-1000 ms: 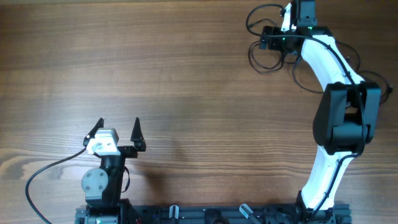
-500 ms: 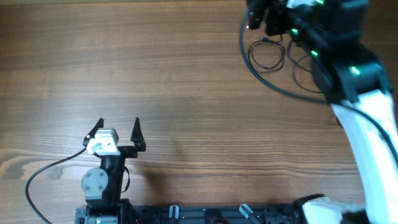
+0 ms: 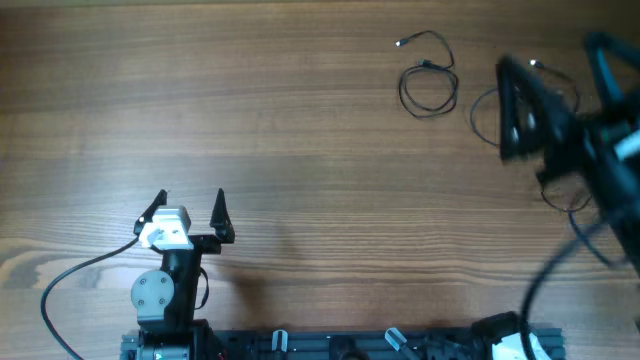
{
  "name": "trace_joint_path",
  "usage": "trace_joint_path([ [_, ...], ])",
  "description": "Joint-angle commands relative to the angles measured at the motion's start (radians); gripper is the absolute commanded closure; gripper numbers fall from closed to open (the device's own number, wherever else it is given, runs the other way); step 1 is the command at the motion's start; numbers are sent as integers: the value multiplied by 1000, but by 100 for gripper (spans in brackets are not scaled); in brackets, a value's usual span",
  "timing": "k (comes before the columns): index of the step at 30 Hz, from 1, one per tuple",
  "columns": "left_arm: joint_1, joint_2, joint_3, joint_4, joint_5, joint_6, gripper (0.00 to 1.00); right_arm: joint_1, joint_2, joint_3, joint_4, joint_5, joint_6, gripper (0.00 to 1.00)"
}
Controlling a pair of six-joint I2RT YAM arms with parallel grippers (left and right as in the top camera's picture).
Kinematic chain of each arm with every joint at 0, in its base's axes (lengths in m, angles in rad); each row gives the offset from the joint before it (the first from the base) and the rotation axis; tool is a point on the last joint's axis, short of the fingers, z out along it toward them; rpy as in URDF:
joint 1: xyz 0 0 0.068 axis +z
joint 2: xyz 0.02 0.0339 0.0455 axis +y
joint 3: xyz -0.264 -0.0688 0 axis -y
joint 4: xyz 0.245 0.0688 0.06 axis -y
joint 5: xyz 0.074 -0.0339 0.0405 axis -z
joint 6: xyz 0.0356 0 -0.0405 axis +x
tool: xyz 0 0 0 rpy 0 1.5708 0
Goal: Untangle cables
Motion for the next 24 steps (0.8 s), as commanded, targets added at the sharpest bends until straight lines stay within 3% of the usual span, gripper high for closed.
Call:
trace_joint_path([
  [1,-5,-9,-8,-3,-16,19,0,0,-34,0,-172,7,-10,0],
  [10,-5,-9,-8,-3,-16,20,0,0,14,-13,-784,7,-11,0],
  [24,-5,-9,-8,-3,-17,20,0,0,-169,-444,-793,-8,9,0],
])
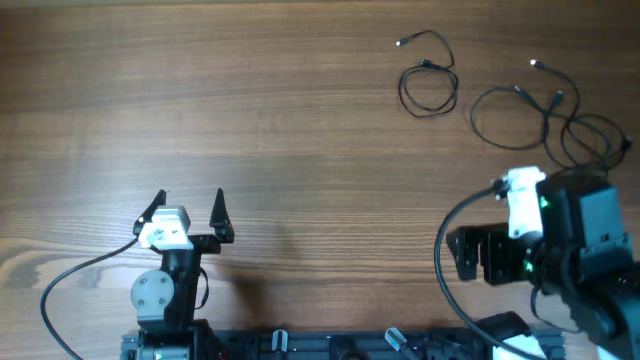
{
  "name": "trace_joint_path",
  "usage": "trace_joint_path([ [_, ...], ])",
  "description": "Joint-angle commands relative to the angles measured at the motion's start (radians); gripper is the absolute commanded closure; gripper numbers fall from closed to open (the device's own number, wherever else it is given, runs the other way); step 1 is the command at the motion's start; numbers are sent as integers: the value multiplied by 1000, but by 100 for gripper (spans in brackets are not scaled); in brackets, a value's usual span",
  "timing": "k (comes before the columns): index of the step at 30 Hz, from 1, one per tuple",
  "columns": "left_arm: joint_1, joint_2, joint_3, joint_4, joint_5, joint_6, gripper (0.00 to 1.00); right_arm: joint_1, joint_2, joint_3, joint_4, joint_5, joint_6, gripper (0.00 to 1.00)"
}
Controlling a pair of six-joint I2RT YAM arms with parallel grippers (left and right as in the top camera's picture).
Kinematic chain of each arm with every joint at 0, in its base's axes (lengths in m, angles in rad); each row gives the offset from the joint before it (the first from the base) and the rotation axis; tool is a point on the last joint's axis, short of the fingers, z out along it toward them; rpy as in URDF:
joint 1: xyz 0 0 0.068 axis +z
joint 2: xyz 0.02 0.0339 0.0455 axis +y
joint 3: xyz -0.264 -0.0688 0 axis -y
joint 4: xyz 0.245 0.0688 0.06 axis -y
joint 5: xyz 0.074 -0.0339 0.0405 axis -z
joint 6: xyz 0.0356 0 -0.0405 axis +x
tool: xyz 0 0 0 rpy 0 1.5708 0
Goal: Untangle cables
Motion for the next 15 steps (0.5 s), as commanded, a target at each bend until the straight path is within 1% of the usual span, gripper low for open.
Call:
trace_joint_path([
  [1,-5,-8,-8,-3,-10,20,0,0,-99,-51,-1,-8,23,0],
  [15,-5,-8,-8,-3,-10,19,0,0,-380,-78,-14,-8,42,0],
])
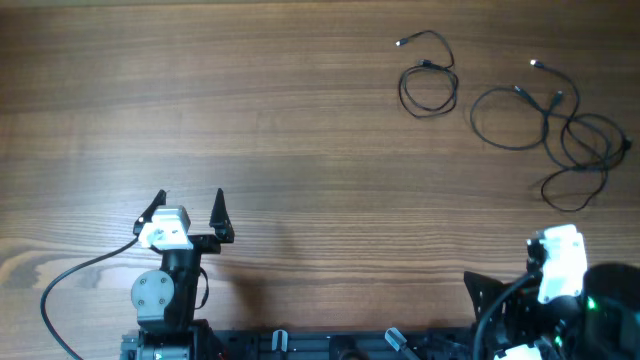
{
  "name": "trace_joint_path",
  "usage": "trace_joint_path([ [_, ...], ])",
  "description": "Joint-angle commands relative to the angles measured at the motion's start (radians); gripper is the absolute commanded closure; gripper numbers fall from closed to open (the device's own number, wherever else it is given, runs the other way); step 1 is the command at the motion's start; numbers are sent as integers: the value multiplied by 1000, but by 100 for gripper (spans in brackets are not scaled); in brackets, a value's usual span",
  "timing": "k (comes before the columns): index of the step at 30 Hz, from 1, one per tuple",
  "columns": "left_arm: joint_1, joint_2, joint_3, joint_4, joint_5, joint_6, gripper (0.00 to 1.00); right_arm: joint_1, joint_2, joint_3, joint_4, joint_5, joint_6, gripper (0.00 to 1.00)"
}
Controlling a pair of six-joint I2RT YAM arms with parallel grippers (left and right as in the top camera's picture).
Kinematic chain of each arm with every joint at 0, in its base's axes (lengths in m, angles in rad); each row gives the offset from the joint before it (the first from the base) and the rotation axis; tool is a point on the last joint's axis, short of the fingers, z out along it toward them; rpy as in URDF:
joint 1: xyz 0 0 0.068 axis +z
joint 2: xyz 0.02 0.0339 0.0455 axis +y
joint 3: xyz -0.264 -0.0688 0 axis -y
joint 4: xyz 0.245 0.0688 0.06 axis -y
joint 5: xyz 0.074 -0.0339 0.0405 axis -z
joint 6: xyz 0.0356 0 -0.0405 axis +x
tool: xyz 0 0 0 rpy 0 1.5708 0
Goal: Untangle cables
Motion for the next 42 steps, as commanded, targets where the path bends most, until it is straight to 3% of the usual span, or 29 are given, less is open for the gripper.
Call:
trace_joint_path([
  [1,-5,-8,-8,-3,-10,19,0,0,-95,-35,0,-7,30,0],
  [12,-5,-8,-8,-3,-10,19,0,0,-388,-216,-2,-11,65,0],
  [31,-5,-8,-8,-3,-10,19,0,5,-544,-263,18,-12,91,0],
  [42,-5,-8,-8,-3,-10,19,0,5,-544,-284,296,-48,159,0],
])
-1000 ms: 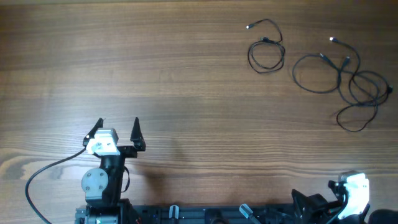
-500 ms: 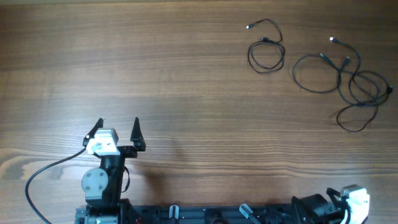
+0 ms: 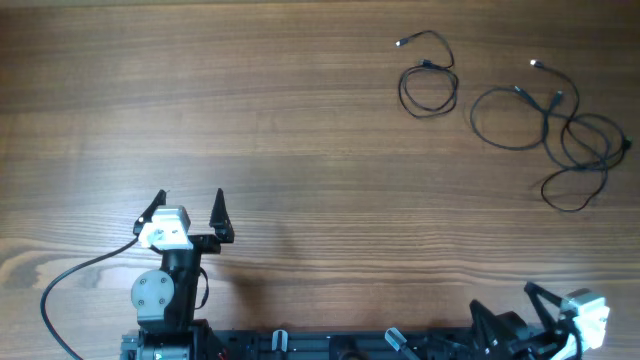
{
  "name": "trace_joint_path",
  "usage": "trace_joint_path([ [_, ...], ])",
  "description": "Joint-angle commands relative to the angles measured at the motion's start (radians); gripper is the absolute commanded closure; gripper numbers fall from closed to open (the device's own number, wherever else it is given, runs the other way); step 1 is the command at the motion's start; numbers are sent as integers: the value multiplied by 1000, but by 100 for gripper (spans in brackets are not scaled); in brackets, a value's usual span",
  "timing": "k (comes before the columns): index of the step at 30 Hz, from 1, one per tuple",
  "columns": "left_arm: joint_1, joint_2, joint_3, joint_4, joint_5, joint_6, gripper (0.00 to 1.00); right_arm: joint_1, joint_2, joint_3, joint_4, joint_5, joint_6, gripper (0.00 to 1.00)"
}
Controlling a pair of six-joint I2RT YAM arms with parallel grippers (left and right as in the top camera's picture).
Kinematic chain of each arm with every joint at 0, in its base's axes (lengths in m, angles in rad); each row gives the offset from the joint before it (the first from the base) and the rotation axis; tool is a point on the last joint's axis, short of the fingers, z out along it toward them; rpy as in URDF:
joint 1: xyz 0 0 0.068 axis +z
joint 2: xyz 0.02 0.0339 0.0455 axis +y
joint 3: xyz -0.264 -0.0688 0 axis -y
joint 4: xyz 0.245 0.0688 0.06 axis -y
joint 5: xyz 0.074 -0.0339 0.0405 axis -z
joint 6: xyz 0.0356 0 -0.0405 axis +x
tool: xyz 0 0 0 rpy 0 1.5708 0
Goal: Untangle cables
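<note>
Two thin black cables lie apart at the far right of the wooden table. The small cable (image 3: 430, 88) forms one loop with two loose ends. The longer cable (image 3: 560, 125) sprawls in several loops to its right. My left gripper (image 3: 190, 208) stands open near the front left, with nothing between its fingers. Low at the front right edge, far from both cables, my right gripper (image 3: 508, 308) is open and holds nothing.
The arms' base rail (image 3: 330, 345) runs along the front edge. A black supply cable (image 3: 70, 275) curves from the left arm to the front left corner. The wooden table (image 3: 250, 100) is bare across the left and middle.
My right arm has drawn back further toward the front edge and sits lower in the view. Both cables and the left arm are unchanged.
At first my right arm was over the longer cable at the far right, blurred. It then stood in front of the cables, then near the front edge, and now rests low at the base. The cables lie separate, and the left arm stayed still.
</note>
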Motion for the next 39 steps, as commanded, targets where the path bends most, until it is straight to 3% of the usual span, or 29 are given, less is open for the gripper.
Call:
trace_joint_path([
  [1,-5,-8,-8,-3,-10,19,0,5,-23,-20,139,-18,29,0],
  [7,-5,-8,-8,-3,-10,19,0,4,-23,-150,560,-18,30,0],
  [16,-5,-8,-8,-3,-10,19,0,4,-23,-538,1237,-13,30,0],
  [18,-5,-8,-8,-3,-10,19,0,4,-23,-600,1323,-14,29,0],
  [39,-5,-8,-8,-3,-10,19,0,4,-24,-962,1389,85,33,0],
])
